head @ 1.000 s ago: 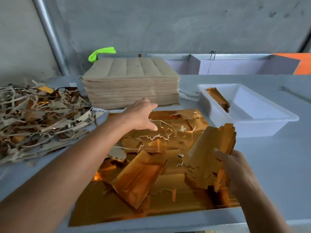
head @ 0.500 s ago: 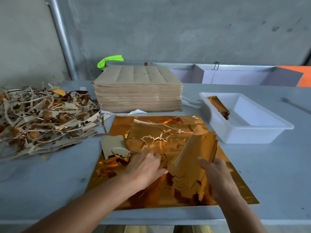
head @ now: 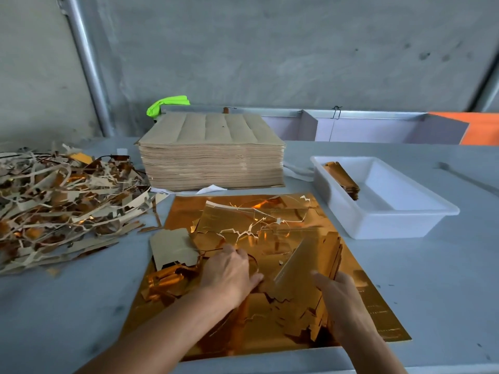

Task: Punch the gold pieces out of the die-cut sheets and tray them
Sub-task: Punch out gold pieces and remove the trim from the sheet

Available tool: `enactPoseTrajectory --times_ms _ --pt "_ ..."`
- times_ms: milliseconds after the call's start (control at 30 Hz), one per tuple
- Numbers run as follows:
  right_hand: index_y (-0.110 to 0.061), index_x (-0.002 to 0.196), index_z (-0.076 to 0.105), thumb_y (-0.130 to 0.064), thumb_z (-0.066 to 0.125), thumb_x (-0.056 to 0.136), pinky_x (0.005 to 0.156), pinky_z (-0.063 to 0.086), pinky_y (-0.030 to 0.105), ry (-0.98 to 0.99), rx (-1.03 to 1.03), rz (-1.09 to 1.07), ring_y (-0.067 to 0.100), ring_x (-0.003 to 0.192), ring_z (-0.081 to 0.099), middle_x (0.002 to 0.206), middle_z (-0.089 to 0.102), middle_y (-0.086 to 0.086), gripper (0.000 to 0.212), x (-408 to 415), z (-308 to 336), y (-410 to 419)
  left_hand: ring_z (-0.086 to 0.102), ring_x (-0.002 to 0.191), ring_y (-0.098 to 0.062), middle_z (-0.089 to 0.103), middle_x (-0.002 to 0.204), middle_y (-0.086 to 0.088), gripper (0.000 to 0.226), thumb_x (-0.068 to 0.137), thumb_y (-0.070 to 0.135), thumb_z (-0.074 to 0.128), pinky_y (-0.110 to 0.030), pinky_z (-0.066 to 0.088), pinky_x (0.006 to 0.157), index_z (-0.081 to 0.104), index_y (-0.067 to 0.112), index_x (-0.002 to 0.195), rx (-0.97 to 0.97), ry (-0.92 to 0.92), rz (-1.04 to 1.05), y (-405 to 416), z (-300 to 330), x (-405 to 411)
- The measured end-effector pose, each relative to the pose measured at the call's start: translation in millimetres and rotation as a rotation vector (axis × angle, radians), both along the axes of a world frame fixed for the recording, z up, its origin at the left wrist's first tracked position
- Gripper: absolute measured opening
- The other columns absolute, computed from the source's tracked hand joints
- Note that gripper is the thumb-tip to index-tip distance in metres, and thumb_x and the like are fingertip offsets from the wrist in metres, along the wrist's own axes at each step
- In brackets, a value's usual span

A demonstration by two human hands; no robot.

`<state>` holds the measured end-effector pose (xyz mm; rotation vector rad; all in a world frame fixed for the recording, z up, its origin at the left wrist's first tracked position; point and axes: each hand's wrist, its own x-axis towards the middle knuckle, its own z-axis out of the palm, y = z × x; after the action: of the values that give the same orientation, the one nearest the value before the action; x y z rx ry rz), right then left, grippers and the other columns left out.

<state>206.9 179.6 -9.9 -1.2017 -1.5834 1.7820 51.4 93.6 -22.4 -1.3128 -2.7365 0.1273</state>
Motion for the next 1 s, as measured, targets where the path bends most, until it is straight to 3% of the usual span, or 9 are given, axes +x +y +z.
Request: enactPoseTrajectory --times_ms 133,267,433,567,667,733,833,900,1000 --pt "-0.010 0.122 0.050 -0.020 0.045 0.100 0.059 0.042 0.029 0.002 -0.012 -0.002 0.015 0.080 0.056 0.093 0.060 -0.002 0.025 -4 -1 3 0.058 0.078 -0.011 0.058 0.095 -0.001 0.024 0.100 0.030 0.044 -0.020 0.045 0.063 0.059 0.014 0.110 0.086 -0.156 -0.169 -10 15 -14" --pt "-0.009 0.133 0.045 -0.020 0.046 0.100 0.055 0.043 0.026 0.009 0.036 0.016 0.012 0.079 0.056 0.096 0.059 -0.004 0.035 -10 0 0 0.046 0.059 -0.008 0.050 0.066 0.004 0.028 0.097 0.016 0.049 -0.017 0.034 0.055 0.053 0.015 0.069 0.371 -0.425 -0.177 -18 40 -42" --pt "-0.030 0.147 0.019 -0.011 0.053 0.095 0.083 0.052 0.035 -0.024 0.451 -0.051 0.013 0.104 0.054 0.119 0.047 -0.011 0.065 -17 3 -3 0.056 0.067 -0.004 0.061 0.074 -0.004 0.012 0.090 0.013 0.061 -0.017 0.047 0.066 0.066 0.009 0.079 0.894 -0.927 -0.166 -12 55 -50" --pt "-0.046 0.140 -0.018 -0.001 0.053 0.093 0.067 0.050 0.015 -0.123 0.845 0.012 0.000 0.068 0.057 0.088 0.054 -0.017 0.097 -20 0 -10 0.057 0.060 0.000 0.060 0.064 0.007 0.015 0.086 0.009 0.064 -0.015 0.048 0.056 0.067 0.013 0.072 0.992 -1.150 -0.166 -6 48 -38" --pt "-0.044 0.147 0.003 0.001 0.047 0.094 0.078 0.052 0.024 -0.226 0.971 0.100 0.012 0.081 0.063 0.097 0.066 -0.003 0.083 -26 -1 -16 0.059 0.060 0.000 0.062 0.061 0.011 0.016 0.087 0.010 0.063 -0.015 0.048 0.055 0.067 0.014 0.072 1.025 -1.209 -0.130 -4 40 -24" --pt "-0.029 0.146 0.034 -0.001 0.047 0.096 0.086 0.041 0.008 -0.224 0.988 0.083 0.015 0.101 0.062 0.116 0.066 0.002 0.059 -31 0 -19 0.062 0.060 0.000 0.064 0.063 0.011 0.014 0.087 0.011 0.064 -0.018 0.050 0.054 0.067 0.014 0.074 1.062 -1.258 -0.063 -2 36 -13" --pt "-0.019 0.137 0.049 -0.013 0.046 0.099 0.075 0.033 -0.007 -0.092 0.869 0.099 -0.003 0.097 0.060 0.106 0.066 -0.009 0.039 -38 2 -26 0.066 0.063 -0.005 0.068 0.071 0.002 0.012 0.088 0.014 0.064 -0.024 0.054 0.055 0.069 0.013 0.076 1.134 -1.361 0.047 5 34 3" --pt "-0.020 0.137 0.048 -0.038 0.044 0.096 0.072 0.041 -0.001 0.014 0.728 0.121 -0.017 0.088 0.057 0.098 0.058 -0.021 0.046 -39 3 -31 0.070 0.068 -0.009 0.073 0.075 0.000 0.014 0.089 0.017 0.063 -0.027 0.056 0.056 0.071 0.016 0.077 1.187 -1.509 0.110 8 37 8" --pt "-0.029 0.133 0.050 -0.051 0.049 0.084 0.085 0.053 0.017 0.103 0.599 0.095 -0.005 0.097 0.060 0.110 0.061 -0.018 0.054 -38 -4 -29 0.071 0.078 -0.017 0.074 0.084 -0.005 0.014 0.090 0.016 0.060 -0.029 0.056 0.059 0.071 0.011 0.084 1.166 -1.702 0.125 8 39 7"
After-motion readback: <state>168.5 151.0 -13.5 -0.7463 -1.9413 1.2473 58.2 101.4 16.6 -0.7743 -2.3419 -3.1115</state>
